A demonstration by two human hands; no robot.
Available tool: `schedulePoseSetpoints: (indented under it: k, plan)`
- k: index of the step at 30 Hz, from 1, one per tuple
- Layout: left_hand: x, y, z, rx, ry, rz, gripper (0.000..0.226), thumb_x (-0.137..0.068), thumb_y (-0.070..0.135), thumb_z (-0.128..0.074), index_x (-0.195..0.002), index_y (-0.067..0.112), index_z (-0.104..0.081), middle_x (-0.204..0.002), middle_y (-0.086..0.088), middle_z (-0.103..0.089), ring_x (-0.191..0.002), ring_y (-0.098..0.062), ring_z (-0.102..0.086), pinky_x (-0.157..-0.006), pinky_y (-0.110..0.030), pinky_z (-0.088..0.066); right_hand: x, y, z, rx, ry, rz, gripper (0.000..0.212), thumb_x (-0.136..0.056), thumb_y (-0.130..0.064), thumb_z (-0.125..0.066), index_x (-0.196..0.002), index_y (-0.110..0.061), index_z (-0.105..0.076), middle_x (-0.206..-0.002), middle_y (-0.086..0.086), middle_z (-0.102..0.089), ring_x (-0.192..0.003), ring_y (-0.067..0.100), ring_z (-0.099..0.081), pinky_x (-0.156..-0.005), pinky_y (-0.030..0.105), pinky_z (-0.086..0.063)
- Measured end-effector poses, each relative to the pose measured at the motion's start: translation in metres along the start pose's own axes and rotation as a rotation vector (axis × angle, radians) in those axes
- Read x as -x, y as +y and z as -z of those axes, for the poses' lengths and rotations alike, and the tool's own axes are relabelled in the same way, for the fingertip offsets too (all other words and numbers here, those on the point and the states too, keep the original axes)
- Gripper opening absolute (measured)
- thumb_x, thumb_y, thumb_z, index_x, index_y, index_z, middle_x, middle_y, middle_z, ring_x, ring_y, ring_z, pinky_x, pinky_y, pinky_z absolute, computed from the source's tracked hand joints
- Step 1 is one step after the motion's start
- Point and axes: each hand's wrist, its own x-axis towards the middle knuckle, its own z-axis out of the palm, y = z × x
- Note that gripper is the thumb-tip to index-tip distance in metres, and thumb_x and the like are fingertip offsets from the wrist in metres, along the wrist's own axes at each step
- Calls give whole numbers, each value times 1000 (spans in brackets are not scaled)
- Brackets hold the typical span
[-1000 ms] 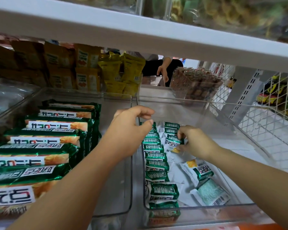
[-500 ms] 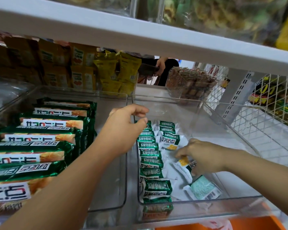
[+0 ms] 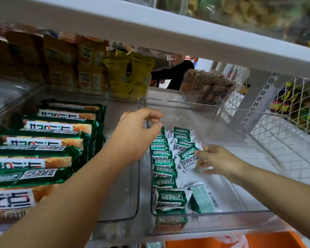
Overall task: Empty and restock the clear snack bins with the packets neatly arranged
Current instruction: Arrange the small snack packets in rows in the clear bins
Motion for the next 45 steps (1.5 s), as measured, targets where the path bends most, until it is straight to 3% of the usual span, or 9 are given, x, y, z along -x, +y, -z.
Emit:
schedulePoseSetpoints:
  k: [6,12,16,23,28,34,37,42,45]
  plan:
    - [0,0,1,2,-6,-8,17,-95,27,-55,-103,42,-55,-95,29,-56,-113,-12,-48,-76,-19,-39,-1,-1,12,604,106,314,19,-95,-22,-56,-78,-20,-47,-84,3,-60,-79,27,-62,-60,30,-34]
    - [1,0,1,4,-2,-12,18,-95,26,-55,-104,41,-56,-95,28,-56,-109,-11,-48,-75,-21,-38,3,0,15,667,-6,293,37,-79,-9,-70,-106,-19,-48,-92,7,-60,-57,9,-47,-50,18,-34]
    - [0,-1,0,4,-5,-10,18,-95,26,-55,-104,41,-55,-96,28,-57,-90,-12,-44,-60,-15,-37,-7,-1,7,668,83,327,32,-82,-20,-73,-105,-14,-52,-106,6,-65,-78,18,-61,-63,29,-39]
    - [0,0,0,8,-7,-8,18,-94,25,-56,-102,42,-55,-95,27,-57,-110,-12,-49,-69,-11,-36,-20,-5,0,794,217,419,35,-80,-27,-75,-100,-14,-49,-107,10,-59,-91,30,-58,-76,37,-47]
    - [0,0,0,12,3,-16,19,-94,24,-56,-101,42,-56,-96,25,-58,-108,-11,-50,-58,0,-37,-28,-7,-2,684,150,470,27,-76,-17,-79,-87,-18,-55,-101,3,-47,-84,22,-52,-79,30,-44]
    - [0,-1,0,10,6,-19,18,-94,25,-56,-101,41,-56,-96,25,-58,-112,-12,-50,-69,-9,-36,-22,-12,15,804,19,502,40,-81,-22,-74,-120,-19,-62,-120,1,-44,-104,19,-51,-97,31,-41]
    - [-1,-1,-1,18,11,-13,18,-94,24,-56,-102,40,-56,-98,24,-58,-107,-10,-51,-59,-5,-40,3,-18,27,832,87,557,28,-84,-26,-70,-111,-23,-66,-110,-3,-55,-96,13,-54,-83,21,-41]
    - [0,1,-1,1,13,-7,17,-95,25,-55,-103,39,-57,-98,24,-57,-103,-9,-52,-61,-9,-37,29,-14,22,922,-636,146,53,-86,-6,-65,-132,-29,-49,-123,1,-57,-101,17,-58,-63,5,-39]
    - [0,1,-1,0,25,-12,18,-94,23,-56,-102,39,-57,-97,23,-57,-107,-8,-51,-61,-2,-37,29,-11,17,914,-691,171,59,-82,-4,-70,-133,-23,-47,-123,2,-54,-91,12,-52,-62,5,-38]
